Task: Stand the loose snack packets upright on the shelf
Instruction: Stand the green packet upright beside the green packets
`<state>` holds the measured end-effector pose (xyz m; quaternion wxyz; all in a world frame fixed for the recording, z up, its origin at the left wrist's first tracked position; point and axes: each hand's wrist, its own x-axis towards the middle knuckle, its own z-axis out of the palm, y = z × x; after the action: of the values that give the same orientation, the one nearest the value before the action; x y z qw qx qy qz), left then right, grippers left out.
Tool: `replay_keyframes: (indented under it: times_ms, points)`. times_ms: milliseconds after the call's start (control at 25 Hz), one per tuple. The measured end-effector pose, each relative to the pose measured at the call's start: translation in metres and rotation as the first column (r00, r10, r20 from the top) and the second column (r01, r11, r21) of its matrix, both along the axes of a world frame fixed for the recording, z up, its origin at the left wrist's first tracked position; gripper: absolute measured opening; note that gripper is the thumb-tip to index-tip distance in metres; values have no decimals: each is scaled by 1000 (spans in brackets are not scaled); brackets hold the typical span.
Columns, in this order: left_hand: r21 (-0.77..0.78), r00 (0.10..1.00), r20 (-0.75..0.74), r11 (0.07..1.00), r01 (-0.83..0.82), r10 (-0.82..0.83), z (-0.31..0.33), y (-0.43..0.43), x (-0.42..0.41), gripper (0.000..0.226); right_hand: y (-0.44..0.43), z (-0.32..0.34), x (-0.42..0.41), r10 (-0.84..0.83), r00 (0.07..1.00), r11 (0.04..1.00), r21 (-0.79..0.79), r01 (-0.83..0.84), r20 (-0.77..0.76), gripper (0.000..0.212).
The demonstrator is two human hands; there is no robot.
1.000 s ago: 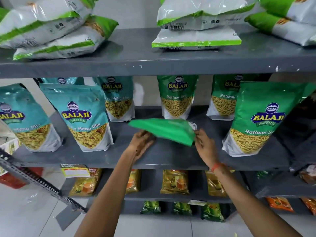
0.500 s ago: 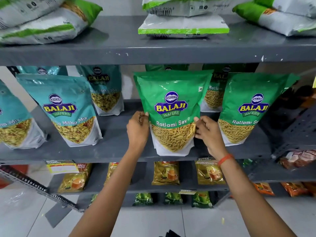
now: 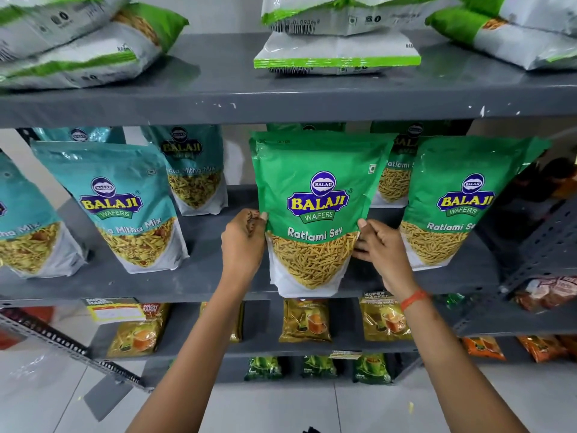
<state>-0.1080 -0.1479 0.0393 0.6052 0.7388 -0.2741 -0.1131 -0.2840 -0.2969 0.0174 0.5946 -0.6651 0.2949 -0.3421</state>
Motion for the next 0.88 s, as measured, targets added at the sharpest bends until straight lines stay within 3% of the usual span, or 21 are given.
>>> replay_keyframes:
  times_ms: [160, 480, 640, 760, 880]
  points:
    - [-30, 998, 54, 999, -29, 31, -5, -8, 15, 21, -7, -12, 36, -53, 998, 998, -13, 54, 32, 19]
    - [2, 998, -56, 999, 33, -33, -37, -17, 53, 24, -4, -42, 79, -182, 979, 966, -204, 160, -94, 24]
    - [82, 998, 35, 995, 54, -57, -44, -14, 42, 20, -2, -41, 80, -237, 968, 944, -256, 209, -82, 21]
    - [94, 988, 98, 989, 113, -122, -47, -14, 20, 55, 6, -37, 82, -299, 951, 913, -314, 261, -79, 26]
    - [114, 929, 368, 993, -13, -30, -47, -17, -10, 70, 12, -28, 78, -384, 922, 826, -431, 363, 41, 40]
